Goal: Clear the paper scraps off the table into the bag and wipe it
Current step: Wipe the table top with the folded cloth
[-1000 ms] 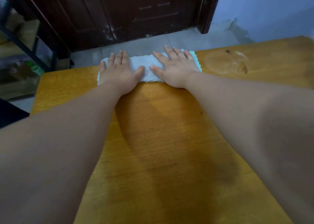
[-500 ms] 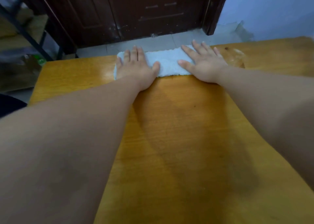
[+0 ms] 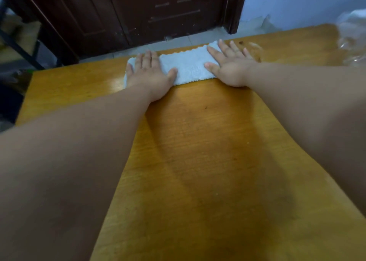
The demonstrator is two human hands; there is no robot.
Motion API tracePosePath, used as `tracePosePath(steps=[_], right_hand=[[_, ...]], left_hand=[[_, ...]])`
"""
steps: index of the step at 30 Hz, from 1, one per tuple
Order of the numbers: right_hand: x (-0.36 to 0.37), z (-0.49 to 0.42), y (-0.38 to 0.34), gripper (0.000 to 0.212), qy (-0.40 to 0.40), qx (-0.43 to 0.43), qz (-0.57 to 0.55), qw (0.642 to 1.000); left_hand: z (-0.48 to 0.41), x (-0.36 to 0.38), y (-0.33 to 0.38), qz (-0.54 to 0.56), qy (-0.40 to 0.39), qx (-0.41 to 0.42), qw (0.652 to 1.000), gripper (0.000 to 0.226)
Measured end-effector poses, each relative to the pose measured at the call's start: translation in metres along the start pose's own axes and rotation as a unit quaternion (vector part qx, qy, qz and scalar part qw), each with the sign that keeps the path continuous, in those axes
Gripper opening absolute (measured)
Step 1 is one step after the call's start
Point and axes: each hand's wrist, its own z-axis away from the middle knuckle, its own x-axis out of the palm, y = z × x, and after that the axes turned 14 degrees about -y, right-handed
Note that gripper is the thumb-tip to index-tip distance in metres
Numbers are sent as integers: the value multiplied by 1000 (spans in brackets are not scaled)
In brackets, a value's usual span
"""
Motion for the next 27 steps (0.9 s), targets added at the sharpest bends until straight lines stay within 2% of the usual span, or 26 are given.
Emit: tracePosePath(steps=[13,19,23,27], right_hand=[[46,98,2,62,-28,18,0,999],[76,154,-9,63,-17,61,63,996],[95,197,-10,65,-27,42,61,997],[115,245,-6,74,-37,25,20,999]], left_hand=[[94,39,11,9,-30,30,999,79],[149,59,17,27,-41,45,998,78],[193,72,23,34,-57,54,996,79],[241,88,29,10,-62,78,995,93]])
